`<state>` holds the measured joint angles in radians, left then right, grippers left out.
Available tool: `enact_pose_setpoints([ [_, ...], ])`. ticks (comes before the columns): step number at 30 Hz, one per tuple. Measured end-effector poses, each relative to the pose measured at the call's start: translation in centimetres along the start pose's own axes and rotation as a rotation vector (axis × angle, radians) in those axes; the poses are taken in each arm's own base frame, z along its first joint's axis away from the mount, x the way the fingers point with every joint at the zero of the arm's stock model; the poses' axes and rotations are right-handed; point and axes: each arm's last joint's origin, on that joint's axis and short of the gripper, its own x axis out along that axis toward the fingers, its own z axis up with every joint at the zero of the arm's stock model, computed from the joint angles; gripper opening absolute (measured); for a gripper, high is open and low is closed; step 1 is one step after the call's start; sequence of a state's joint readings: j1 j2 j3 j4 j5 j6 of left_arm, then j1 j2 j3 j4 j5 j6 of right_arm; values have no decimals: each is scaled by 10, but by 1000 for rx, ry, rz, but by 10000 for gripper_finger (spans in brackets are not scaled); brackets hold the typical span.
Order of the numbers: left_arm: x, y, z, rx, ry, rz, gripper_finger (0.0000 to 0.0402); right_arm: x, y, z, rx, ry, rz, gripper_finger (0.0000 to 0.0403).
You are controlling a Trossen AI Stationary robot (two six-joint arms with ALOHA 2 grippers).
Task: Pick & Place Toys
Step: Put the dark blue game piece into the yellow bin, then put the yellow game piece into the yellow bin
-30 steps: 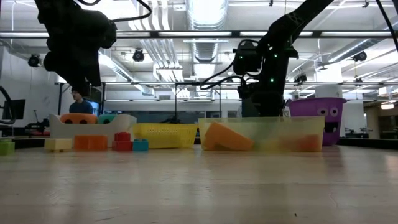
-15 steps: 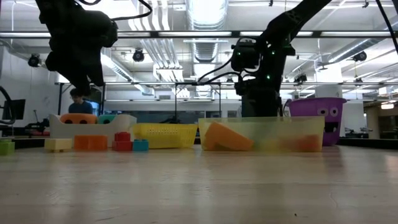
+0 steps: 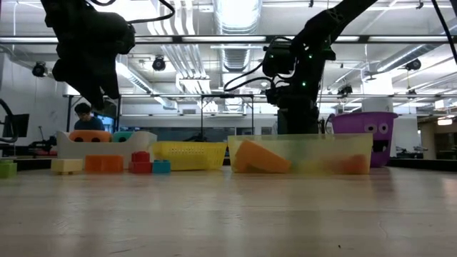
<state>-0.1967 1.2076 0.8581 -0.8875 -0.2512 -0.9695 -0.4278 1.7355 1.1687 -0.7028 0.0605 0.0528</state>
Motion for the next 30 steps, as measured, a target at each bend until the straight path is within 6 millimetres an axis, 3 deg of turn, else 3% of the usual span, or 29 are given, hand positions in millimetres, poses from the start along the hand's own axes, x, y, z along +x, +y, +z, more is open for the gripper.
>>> enact_pose_setpoints([
  [10, 0, 0, 0, 0, 0, 0, 307, -14, 2, 15, -2, -62, 11, 256],
  [20, 0, 0, 0, 0, 0, 0, 307, -45, 13, 30, 16, -59, 25, 257],
  [30, 0, 0, 0, 0, 0, 0, 307, -52, 22, 33, -41, -77, 3, 256],
])
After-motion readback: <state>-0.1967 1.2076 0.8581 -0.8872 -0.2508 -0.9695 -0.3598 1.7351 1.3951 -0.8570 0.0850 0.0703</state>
